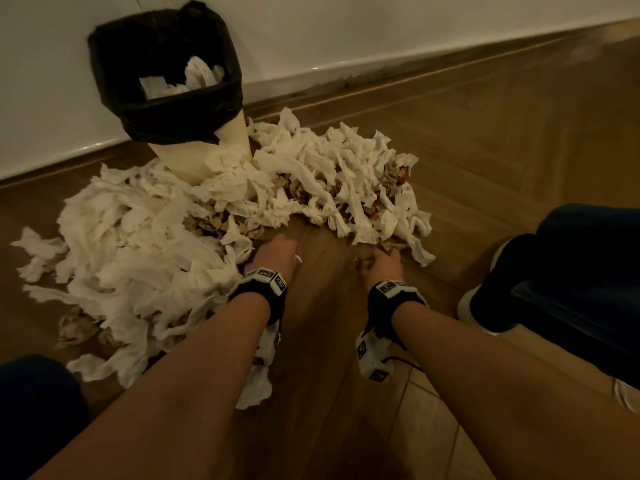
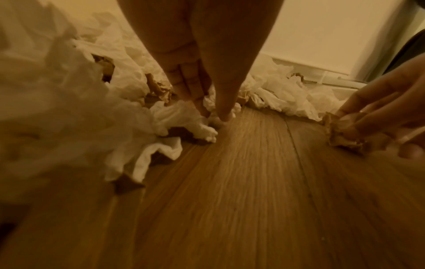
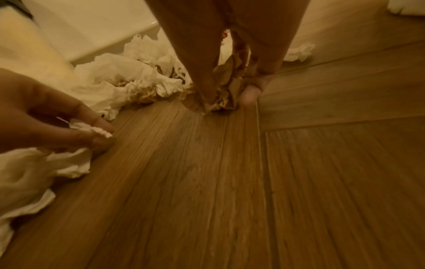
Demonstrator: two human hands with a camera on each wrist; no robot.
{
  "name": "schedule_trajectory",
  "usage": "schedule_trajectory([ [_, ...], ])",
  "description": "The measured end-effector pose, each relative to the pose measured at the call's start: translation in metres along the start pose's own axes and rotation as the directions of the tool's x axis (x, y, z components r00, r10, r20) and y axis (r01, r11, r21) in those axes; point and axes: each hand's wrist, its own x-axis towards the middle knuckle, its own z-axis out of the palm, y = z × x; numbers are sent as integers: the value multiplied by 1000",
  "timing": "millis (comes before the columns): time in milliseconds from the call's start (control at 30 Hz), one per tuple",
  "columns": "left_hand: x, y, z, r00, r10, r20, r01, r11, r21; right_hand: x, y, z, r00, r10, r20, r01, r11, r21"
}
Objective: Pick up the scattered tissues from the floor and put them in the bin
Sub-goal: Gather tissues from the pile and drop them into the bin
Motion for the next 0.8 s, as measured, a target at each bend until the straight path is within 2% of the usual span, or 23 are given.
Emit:
schedule_trajectory([
  [133, -1, 4, -6, 994, 22, -103, -36, 990, -133, 2, 1, -8, 997, 18, 69, -21, 999, 30],
  [267, -3, 5, -15, 985, -28, -171, -18, 964, -264, -1, 1, -13, 988, 74, 136, -101, 973, 205],
  [433, -6, 2, -31, 960, -31, -278, -47, 962, -269, -6, -12, -27, 990, 61, 124, -103, 922, 372],
  [533, -8, 0, -47, 934, -66, -350, -61, 939, -340, -7, -34, -40, 993, 20, 116, -66, 910, 409],
  [633, -10, -3, -69, 887, -135, -441, -99, 879, -466, -7, -69, -56, 996, -62, 63, 27, 889, 457],
  [800, -15, -14, -127, 765, -277, -582, -217, 740, -637, -12, -155, -81, 968, -252, -1, 205, 784, 586],
])
